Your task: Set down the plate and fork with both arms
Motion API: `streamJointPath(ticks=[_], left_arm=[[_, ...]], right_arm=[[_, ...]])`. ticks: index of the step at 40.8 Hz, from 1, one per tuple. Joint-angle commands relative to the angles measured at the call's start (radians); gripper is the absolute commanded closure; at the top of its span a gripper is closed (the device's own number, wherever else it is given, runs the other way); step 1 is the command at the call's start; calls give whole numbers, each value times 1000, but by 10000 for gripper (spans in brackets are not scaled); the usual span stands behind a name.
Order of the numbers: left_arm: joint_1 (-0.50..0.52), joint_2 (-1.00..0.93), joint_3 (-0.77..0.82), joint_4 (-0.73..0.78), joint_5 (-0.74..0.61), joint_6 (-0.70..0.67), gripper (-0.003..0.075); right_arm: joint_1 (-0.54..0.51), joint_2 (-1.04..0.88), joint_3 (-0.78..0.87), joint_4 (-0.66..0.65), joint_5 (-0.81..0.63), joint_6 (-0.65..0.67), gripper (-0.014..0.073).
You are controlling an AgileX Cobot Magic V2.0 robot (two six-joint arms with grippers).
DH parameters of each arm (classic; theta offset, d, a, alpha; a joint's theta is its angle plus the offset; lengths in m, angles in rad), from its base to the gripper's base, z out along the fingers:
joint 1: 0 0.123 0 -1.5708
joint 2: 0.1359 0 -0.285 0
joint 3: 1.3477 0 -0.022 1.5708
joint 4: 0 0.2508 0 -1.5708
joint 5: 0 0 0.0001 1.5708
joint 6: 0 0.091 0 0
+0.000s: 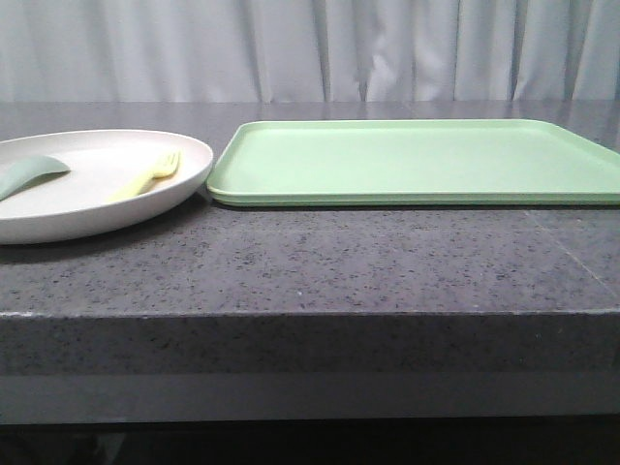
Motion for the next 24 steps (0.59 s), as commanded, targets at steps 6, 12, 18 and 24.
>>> streamJointPath(ticks=[6, 12, 18, 24], left_arm=[[2, 7, -39, -1, -88, -7, 37], [2, 35, -67, -1, -62, -7, 38], [2, 171, -201, -16, 105, -7, 38], [2, 379, -406, -16, 406, -7, 38]], right_arm=[[-3, 12, -38, -12, -103, -3, 3], [-3, 12, -38, -12, -104, -3, 3], [-3, 12, -38, -12, -105, -3, 3], [-3, 12, -38, -12, -104, -3, 3]])
